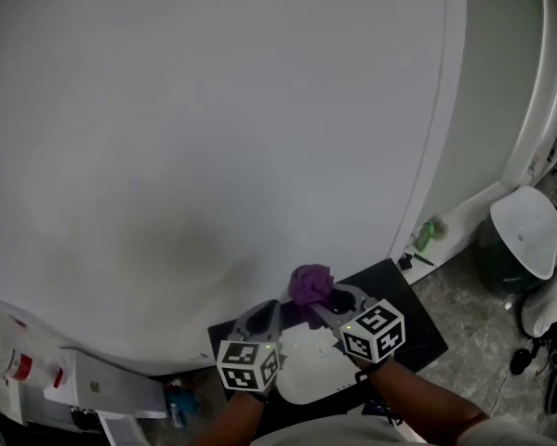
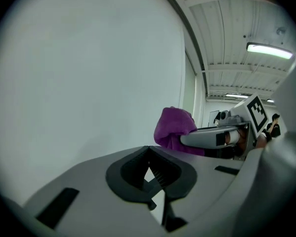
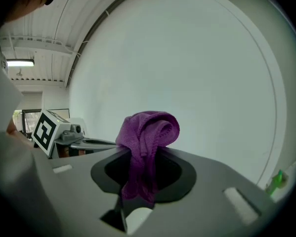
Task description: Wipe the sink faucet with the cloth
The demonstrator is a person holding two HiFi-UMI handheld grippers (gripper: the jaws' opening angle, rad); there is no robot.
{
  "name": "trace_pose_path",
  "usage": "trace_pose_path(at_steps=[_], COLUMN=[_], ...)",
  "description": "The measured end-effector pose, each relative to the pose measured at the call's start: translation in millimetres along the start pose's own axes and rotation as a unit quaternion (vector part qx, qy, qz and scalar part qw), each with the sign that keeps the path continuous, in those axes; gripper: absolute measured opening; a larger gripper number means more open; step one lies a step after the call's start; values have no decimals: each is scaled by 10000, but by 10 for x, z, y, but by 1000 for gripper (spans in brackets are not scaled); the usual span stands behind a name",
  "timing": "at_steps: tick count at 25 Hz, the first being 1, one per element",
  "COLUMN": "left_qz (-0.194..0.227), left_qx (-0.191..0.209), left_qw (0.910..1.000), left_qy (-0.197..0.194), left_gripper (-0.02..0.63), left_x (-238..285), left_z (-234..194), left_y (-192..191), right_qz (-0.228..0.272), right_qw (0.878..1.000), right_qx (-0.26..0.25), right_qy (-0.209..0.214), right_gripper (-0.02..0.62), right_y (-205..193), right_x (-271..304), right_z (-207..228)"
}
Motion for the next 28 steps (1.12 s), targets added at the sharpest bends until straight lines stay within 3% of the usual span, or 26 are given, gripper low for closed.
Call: trace_pose_path(at_steps=[6, 28], left_qz=[305, 326], left_qx=[226, 244], left_qw=[9991, 9990], left_qy=[161, 176], left_gripper=[8, 8], left_x=[-224, -202], left_z=[-9, 10], left_y=[248, 276], right_qz=[149, 249], right_qw=[9998, 9996], right_qx=[39, -56], right_qy=[-122, -142], right_gripper=[103, 97], right_y=[95, 193], right_x=[-17, 0], right_z=[-124, -148])
Point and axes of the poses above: the fingertips, and each gripper's own axes: x forward along the fingers, z to its right, y out of its top, the point moved 6 cm from there along -x, backward along the fingers, and after that the axes turned 15 degrees about -z, right-handed, at the moved point
